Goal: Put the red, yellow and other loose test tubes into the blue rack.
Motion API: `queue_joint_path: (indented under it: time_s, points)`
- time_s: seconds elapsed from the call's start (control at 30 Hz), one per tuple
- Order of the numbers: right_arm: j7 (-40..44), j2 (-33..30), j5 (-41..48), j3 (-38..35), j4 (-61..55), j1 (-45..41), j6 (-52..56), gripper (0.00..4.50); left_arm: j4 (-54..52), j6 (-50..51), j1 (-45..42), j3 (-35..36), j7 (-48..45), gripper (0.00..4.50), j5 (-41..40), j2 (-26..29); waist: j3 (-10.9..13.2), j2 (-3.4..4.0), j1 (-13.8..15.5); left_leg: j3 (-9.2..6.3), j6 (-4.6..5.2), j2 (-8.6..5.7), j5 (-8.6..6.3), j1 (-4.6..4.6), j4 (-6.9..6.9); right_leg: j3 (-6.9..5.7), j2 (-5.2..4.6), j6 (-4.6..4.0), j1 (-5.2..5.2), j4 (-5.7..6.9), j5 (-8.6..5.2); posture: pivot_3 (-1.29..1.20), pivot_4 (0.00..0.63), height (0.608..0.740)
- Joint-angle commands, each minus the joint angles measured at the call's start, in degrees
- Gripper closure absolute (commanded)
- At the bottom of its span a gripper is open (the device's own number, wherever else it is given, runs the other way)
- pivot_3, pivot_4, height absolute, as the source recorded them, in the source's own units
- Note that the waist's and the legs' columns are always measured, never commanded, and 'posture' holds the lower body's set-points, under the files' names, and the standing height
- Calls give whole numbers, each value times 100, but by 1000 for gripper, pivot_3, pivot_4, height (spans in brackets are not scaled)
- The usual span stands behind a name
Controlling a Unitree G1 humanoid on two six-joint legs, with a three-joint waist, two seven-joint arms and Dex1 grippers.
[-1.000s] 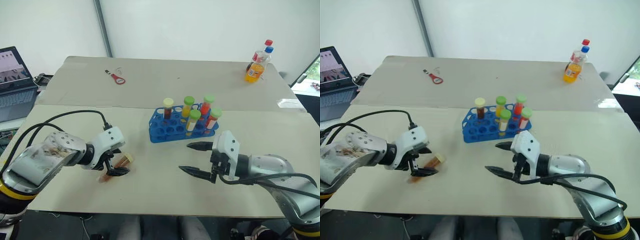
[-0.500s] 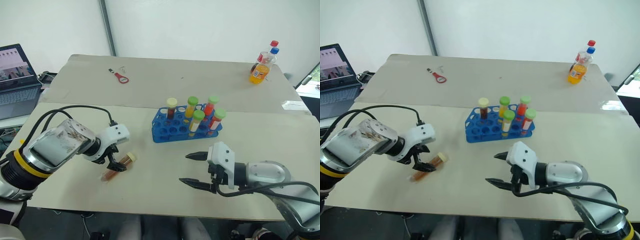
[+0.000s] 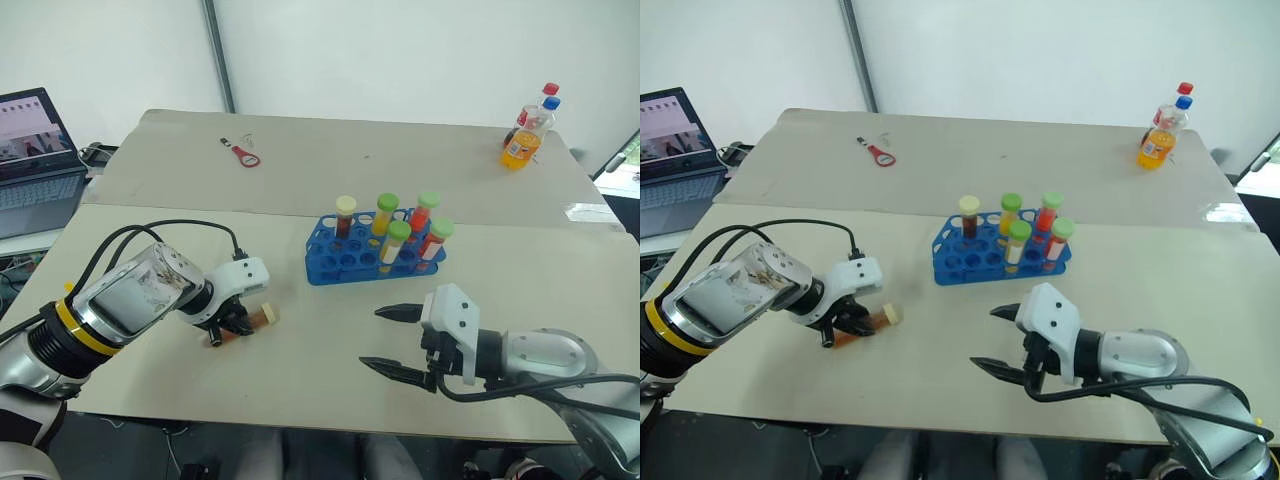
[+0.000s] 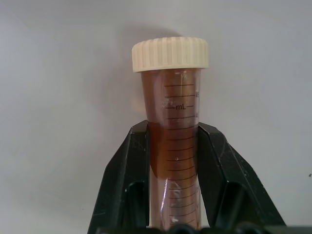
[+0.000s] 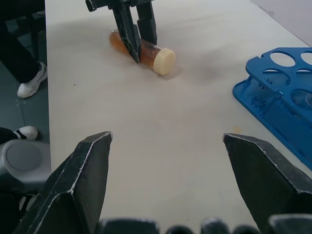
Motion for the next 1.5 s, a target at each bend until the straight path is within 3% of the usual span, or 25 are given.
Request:
queue_joint_path:
  time_s: [0.03, 0.13, 0.23, 0.4, 0.5, 0.63, 0.77, 1.0, 1.5]
  points:
    - [85, -189, 96, -404, -174, 33, -75, 442, 354, -1081, 66, 567, -379, 3650, 99, 124, 0, 0, 2, 0, 0, 0, 0, 0, 1, 0, 0, 0, 0, 1, 0, 0, 150, 728]
    - [198, -293, 131, -681, -146, 69, -245, 442, 906, -2494, -3, 1195, -626, 3650, 48, -232, 1, -1, 34, -1, 0, 2, 1, -3, 4, -3, 0, 0, -3, 3, 0, 0, 150, 728]
    - [262, -321, 375, -1053, -88, 66, -173, 442, 1524, -2475, -369, 1927, -209, 3650, -249, -1056, 1, -2, 111, -3, 0, -1, 0, -14, 16, -10, -2, 0, -1, -1, 0, 0, 150, 728]
    - [275, -573, 679, -1394, -49, -16, 104, 442, 1656, -2893, -351, 2766, 23, 3650, -744, -2189, 1, -2, 87, -11, 17, -2, -10, -43, 61, -15, -6, 5, -4, 4, 2, 0, 150, 728]
    - [293, -690, 813, -1549, -66, -1, 138, 442, 1586, -3259, -195, 2838, 228, 3650, -645, -2660, 1, -2, 86, -14, 18, -2, -10, -44, 63, -15, -6, 6, -5, 10, 2, 0, 150, 728]
    - [104, -796, 1098, -1940, -258, 153, 387, 442, 1875, -4146, 66, 2929, 657, 3650, -642, -3798, 0, -1, 114, -17, 18, -5, -10, -39, 68, -13, -5, 5, -6, 31, 2, 0, 150, 728]
    - [-148, -802, 1383, -2206, -429, 316, 597, 442, 2432, -4936, 174, 2793, 865, 3650, -265, -4396, 0, -1, 109, -22, 17, -11, -10, -45, 75, -15, -8, 6, -4, 31, 2, 0, 150, 728]
    - [-578, -835, 1562, -2435, -662, 547, 813, 442, 3451, -6062, -32, 2677, 1135, 3650, 290, -5044, 1, -2, 108, -22, 18, -13, -10, -40, 74, -11, -7, 6, -2, 34, 2, 0, 150, 728]
    - [-1541, -839, 1333, -2288, -472, 378, 1150, 442, 4135, -6701, 121, 2660, 1201, 3650, 666, -5231, 0, -2, 108, -23, 18, -13, -10, -40, 72, -12, -7, 7, -3, 32, 2, 0, 150, 728]
